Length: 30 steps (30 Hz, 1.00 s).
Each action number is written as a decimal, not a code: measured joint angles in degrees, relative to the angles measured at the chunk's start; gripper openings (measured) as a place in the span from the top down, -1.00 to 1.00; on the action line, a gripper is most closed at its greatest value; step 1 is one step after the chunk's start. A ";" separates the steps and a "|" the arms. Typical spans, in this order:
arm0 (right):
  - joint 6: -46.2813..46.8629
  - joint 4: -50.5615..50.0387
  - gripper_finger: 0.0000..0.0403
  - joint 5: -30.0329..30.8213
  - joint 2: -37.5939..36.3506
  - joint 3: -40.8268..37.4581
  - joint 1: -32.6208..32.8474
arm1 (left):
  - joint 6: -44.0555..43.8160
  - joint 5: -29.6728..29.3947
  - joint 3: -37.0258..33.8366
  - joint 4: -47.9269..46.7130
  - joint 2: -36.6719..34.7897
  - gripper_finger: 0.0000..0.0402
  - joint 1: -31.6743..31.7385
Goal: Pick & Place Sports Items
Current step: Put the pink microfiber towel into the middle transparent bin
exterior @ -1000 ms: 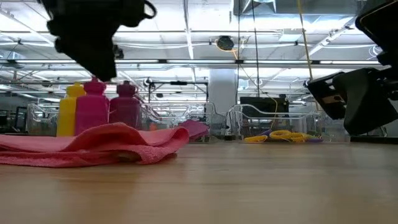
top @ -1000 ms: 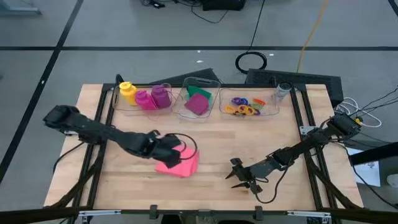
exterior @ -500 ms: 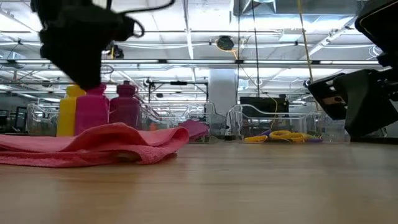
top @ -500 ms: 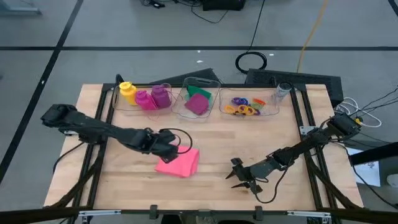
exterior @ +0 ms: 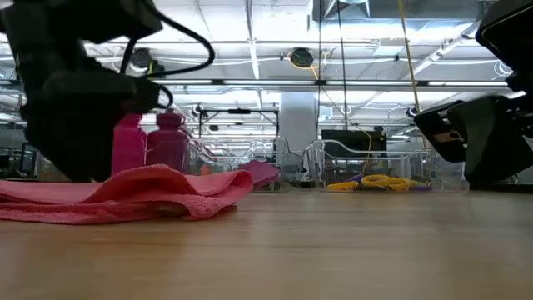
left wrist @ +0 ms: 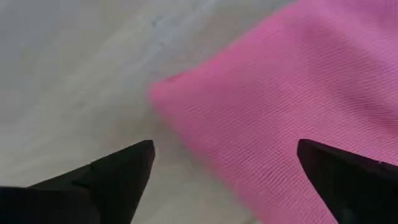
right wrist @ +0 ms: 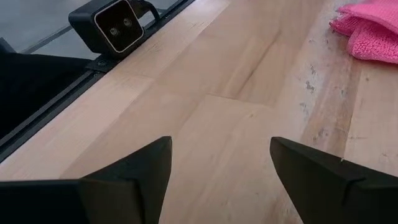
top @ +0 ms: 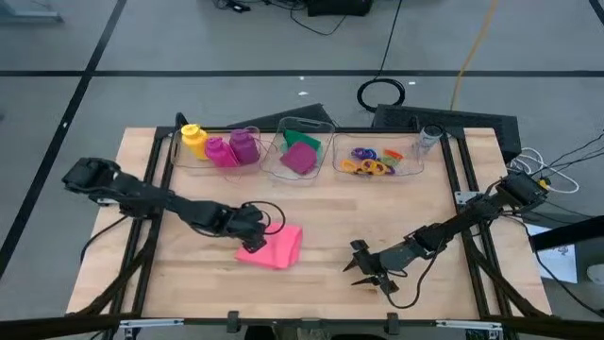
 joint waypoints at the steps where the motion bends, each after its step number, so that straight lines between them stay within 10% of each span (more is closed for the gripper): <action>1: 0.00 0.01 -0.01 0.01 0.00 0.00 0.00 | -0.03 0.09 -1.13 2.11 0.00 -0.68 0.00; 17: 0.00 0.03 -0.01 0.02 0.00 0.02 0.00 | -3.61 2.48 -8.75 17.79 0.16 -0.70 0.07; 30: -0.02 0.03 -0.01 0.02 0.00 0.01 0.00 | -0.82 4.46 -8.79 17.60 0.44 0.46 0.07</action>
